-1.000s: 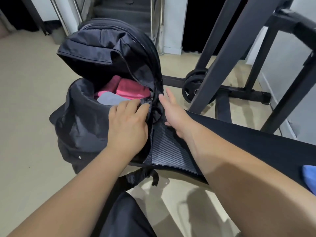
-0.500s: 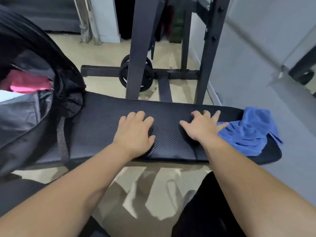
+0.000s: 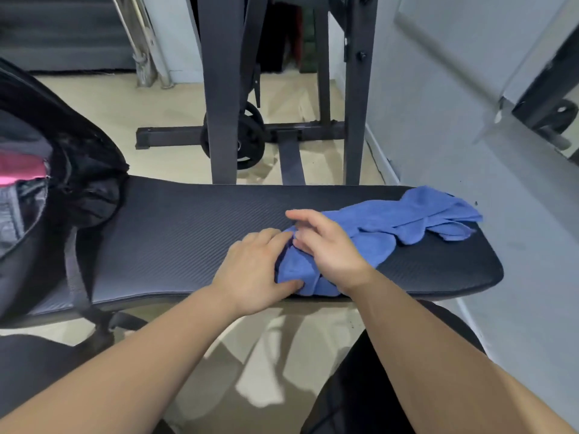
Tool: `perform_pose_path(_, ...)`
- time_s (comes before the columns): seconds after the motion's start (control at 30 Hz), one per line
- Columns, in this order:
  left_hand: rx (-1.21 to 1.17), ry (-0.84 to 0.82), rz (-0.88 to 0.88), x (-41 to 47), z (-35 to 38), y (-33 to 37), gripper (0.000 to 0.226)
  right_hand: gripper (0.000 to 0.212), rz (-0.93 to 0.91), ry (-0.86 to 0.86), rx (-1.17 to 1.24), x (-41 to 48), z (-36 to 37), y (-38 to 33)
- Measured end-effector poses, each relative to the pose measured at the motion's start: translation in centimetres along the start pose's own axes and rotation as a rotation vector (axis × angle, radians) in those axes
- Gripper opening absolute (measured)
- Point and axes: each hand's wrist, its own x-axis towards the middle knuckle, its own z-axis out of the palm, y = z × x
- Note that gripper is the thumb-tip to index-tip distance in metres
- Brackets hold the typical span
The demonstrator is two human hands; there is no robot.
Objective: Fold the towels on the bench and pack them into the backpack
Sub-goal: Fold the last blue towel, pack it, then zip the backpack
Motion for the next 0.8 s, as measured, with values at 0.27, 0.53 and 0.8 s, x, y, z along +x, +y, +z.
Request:
perform_pose_path(0.27,0.091,-0.047,-0.1,-1.6,1.0,-1.4,0.075,0.052,0.04,0.232,-0.963,1.3,-1.1,1.5)
perform_pose_path(0.53,0.385,-0.011,-0.312,-2.4,-1.6,-6.4,0.046,0.048,-0.07,0.035,-0.931,0.1,0.0,0.6)
perform_pose_path(0.8,-0.072,0.127,-0.294,-5.7,-1.8,-11.0,0.068,0.039,-0.092,-0.021,-1.354,0.2,1.3,1.3)
